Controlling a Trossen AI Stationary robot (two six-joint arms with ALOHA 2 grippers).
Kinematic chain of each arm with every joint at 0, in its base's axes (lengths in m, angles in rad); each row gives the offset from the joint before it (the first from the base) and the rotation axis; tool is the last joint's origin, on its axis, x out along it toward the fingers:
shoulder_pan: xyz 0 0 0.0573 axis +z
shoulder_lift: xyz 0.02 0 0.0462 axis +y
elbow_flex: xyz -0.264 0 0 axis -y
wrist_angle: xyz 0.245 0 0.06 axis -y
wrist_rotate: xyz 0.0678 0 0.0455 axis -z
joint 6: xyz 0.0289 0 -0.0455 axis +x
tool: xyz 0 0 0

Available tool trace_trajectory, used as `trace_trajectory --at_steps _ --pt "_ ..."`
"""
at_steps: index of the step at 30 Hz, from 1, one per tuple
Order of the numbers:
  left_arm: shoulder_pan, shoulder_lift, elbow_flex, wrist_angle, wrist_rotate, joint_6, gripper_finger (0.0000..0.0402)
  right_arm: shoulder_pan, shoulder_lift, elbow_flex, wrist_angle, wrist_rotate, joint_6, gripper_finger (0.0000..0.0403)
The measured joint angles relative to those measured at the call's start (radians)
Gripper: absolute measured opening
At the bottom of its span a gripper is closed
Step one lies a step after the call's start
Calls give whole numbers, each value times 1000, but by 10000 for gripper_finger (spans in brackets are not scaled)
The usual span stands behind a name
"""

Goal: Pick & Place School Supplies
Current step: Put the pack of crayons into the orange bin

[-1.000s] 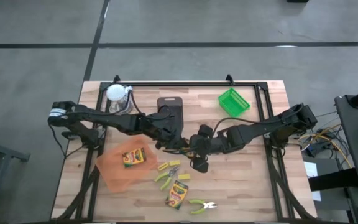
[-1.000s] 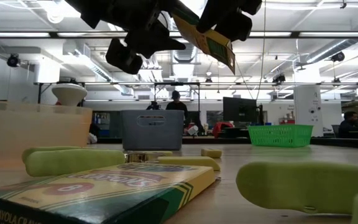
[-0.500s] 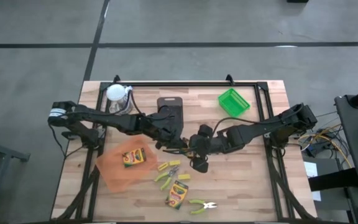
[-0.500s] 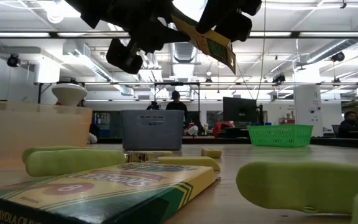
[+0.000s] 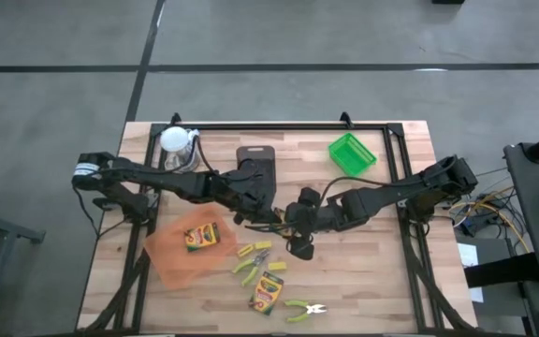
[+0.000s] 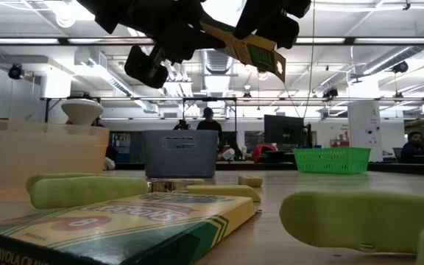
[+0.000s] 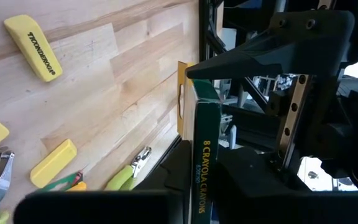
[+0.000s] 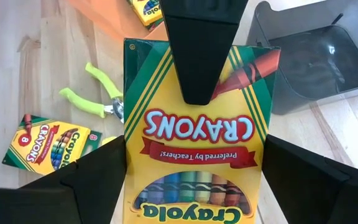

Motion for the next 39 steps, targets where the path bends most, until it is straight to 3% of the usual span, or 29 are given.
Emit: trace_trajectory --at_steps 39 --pt "0 0 0 5 8 7 40 0 -1 0 3 3 17 347"
